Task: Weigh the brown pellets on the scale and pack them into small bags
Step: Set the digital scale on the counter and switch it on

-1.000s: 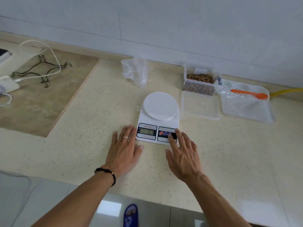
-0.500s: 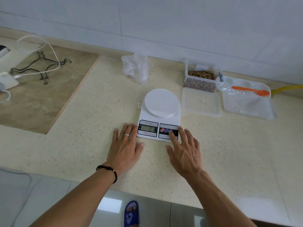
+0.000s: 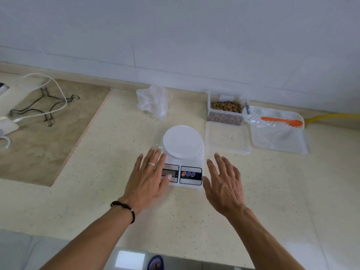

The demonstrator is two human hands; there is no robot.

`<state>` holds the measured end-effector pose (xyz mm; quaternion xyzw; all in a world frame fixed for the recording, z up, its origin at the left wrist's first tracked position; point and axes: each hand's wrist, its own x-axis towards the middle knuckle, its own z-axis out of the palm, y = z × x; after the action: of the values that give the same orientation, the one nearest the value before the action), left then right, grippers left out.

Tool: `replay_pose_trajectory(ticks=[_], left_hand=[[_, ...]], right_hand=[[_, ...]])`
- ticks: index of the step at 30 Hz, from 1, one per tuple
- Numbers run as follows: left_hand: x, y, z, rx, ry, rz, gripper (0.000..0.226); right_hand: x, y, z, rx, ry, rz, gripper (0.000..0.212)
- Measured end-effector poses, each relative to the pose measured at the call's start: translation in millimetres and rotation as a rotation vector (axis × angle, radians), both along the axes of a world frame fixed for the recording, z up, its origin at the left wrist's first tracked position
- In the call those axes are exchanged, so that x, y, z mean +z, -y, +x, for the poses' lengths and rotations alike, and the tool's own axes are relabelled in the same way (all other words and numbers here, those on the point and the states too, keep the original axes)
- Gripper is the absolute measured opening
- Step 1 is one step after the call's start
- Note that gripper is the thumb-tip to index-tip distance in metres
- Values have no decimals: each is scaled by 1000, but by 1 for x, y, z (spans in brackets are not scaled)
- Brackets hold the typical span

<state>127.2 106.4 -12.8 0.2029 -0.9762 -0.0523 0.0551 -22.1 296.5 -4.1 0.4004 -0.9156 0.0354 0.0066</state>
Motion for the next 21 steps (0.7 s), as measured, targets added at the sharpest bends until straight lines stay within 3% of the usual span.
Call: replay_pose_trajectory(ticks=[11,18,21], left_hand=[[52,-29,-142,-202,-8,-66,62],[47,-83,-261,-280,11,-56,59],[39,-102,-317,-312,23,-38,58]], right_hand=[[66,-44,-120,-191,-73,-32,58],[65,-85,-239,-217,-61,-36,55],[56,-97,-298,-188,-63,-22,45]])
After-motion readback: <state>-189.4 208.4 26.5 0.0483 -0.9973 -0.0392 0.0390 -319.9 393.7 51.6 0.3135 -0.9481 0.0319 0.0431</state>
